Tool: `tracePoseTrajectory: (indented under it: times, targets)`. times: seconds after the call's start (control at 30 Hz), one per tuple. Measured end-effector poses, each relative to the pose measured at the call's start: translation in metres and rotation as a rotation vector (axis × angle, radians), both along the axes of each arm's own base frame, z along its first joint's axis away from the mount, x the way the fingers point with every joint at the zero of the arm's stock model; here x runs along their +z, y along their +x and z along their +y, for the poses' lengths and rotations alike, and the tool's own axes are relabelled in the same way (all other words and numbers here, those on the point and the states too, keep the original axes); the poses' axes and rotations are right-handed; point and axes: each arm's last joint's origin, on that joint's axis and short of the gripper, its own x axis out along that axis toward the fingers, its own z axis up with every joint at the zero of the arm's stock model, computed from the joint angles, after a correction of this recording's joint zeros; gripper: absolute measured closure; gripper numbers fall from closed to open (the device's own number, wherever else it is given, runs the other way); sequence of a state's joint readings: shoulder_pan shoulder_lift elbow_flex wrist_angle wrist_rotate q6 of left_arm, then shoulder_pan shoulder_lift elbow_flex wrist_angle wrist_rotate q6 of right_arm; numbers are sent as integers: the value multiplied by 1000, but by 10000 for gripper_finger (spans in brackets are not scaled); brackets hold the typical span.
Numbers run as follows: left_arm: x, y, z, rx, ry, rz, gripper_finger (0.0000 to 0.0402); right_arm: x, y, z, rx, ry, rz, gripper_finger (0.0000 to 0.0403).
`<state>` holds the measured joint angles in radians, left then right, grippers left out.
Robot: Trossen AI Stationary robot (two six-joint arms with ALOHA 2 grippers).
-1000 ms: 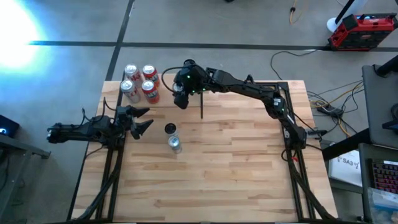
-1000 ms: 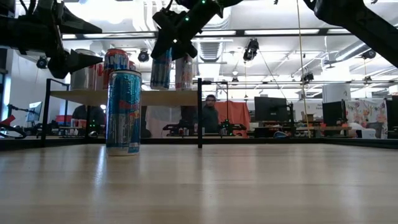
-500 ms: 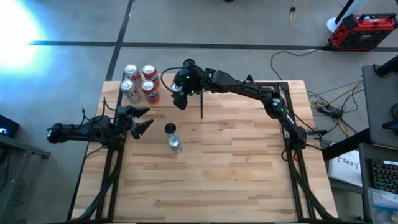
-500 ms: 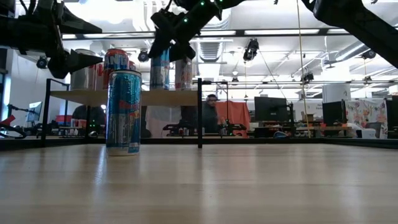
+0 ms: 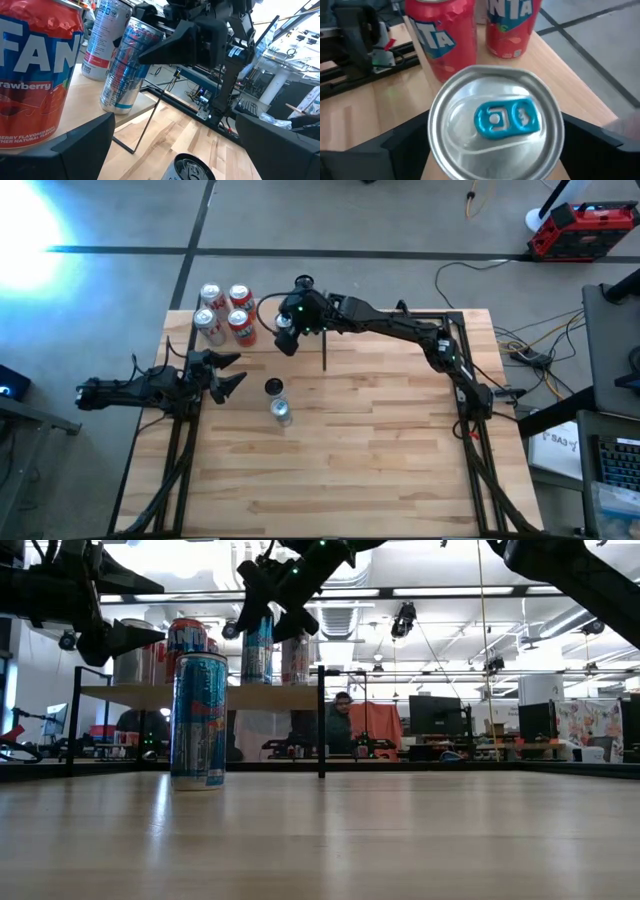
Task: Place canned beverage on shelf
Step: Put the bottom blue soda can on the shelf
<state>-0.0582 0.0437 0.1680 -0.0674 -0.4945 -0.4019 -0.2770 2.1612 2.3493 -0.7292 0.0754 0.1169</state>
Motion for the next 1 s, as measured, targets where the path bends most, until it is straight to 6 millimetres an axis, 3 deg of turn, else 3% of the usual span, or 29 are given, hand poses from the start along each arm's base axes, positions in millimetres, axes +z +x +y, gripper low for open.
tracePoseTrajectory:
  times: [0.17,0.57,1.0]
  targets:
    - [0,0,0,0,0,0,3,-3,0,11,-93,27,24,24]
    - [0,0,0,0,0,0,3,-4,5,52,-359,-15,-5,23]
    - [0,0,0,0,0,1,3,-2,6,73,-573,-17,-112,23]
